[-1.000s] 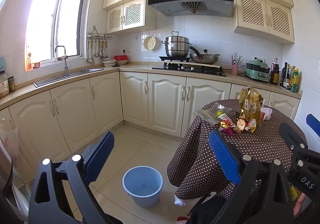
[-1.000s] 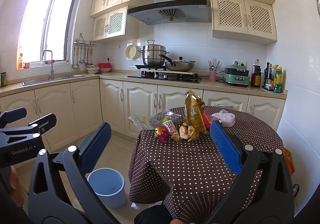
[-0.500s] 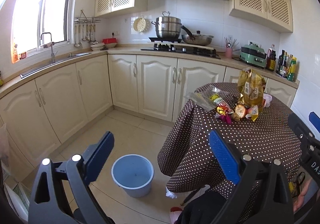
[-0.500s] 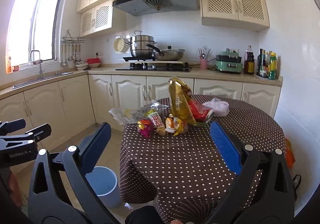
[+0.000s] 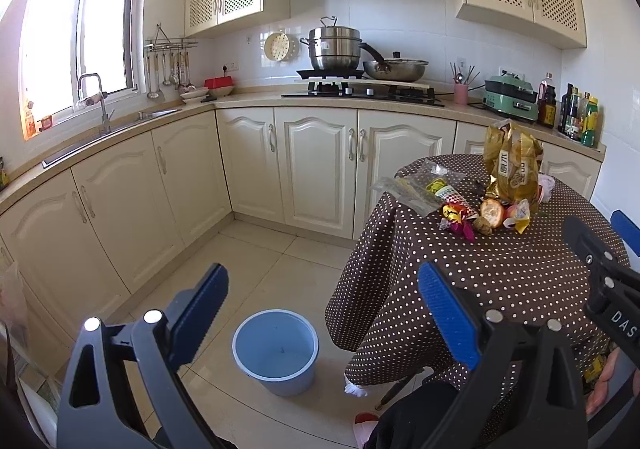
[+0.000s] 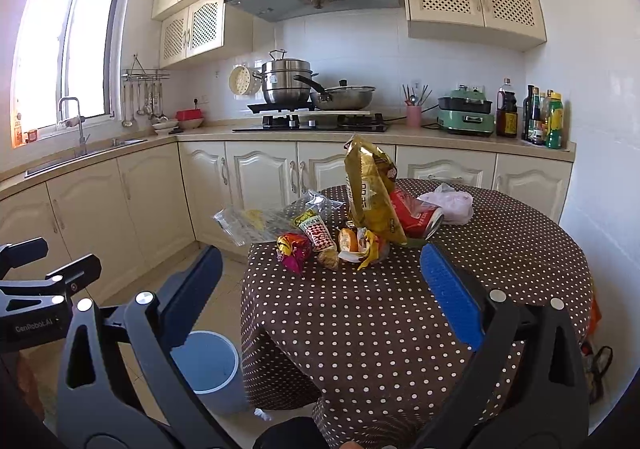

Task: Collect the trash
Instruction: 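Move both tools toward the snack trash on the polka-dot table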

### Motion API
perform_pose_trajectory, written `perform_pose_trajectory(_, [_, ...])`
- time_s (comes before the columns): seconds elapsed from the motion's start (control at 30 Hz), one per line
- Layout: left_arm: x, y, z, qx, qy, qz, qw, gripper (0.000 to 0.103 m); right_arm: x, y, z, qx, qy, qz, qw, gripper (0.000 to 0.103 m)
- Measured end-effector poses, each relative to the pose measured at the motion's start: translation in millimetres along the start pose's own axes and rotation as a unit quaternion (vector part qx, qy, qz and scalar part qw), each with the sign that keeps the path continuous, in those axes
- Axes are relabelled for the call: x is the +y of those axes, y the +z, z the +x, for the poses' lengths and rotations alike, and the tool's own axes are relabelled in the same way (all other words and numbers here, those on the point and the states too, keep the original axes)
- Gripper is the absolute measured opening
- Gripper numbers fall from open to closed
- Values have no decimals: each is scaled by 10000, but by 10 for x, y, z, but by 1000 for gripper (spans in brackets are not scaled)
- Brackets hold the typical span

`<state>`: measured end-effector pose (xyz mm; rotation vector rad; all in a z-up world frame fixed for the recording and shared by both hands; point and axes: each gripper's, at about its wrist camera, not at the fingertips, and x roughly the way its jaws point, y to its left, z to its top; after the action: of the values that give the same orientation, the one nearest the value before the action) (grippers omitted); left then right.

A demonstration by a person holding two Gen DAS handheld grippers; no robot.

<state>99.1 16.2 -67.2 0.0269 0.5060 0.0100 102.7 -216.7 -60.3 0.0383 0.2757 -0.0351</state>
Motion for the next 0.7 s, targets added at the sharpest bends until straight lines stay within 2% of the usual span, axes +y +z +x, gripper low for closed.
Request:
perform_pose_trajectory(0.37, [161, -16, 7, 6, -7, -100, 9999, 94, 146, 41, -64, 31, -89, -168, 9998, 97])
perform_pose_trajectory(0.7, [185, -27, 136, 100, 33, -90, 9999, 94, 149, 36, 43, 113, -126, -185, 9997, 97])
